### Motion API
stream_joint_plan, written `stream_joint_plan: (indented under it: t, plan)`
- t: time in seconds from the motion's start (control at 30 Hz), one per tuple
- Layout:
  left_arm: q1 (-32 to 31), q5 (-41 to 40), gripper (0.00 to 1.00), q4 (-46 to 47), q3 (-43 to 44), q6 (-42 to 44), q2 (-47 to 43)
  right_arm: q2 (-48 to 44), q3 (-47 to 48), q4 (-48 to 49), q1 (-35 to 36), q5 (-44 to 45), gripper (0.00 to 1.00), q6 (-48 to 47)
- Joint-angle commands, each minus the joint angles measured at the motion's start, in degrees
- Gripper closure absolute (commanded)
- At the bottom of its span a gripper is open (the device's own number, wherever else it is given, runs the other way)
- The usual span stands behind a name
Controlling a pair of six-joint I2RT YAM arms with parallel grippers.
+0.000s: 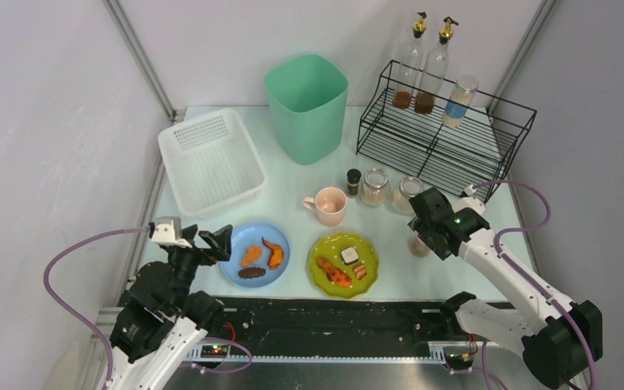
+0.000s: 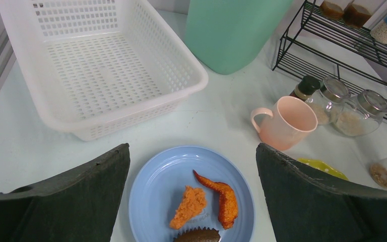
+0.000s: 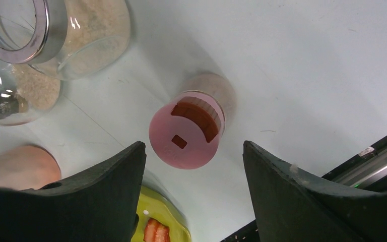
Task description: Clear the kitchen counter
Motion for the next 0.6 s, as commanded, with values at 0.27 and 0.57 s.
stream_joint_plan:
  t: [0.27, 0.57]
  plan:
    - [0.3, 0.0, 0.02, 1.5, -0.2, 0.0, -0.7, 4.0, 1.5, 0.8, 0.2, 3.9, 0.26, 5.2]
    - [0.4, 0.1, 0.02, 1.5, -0.2, 0.0, -0.7, 5.5, 2.1, 1.0, 0.2, 5.6, 0.31, 5.3]
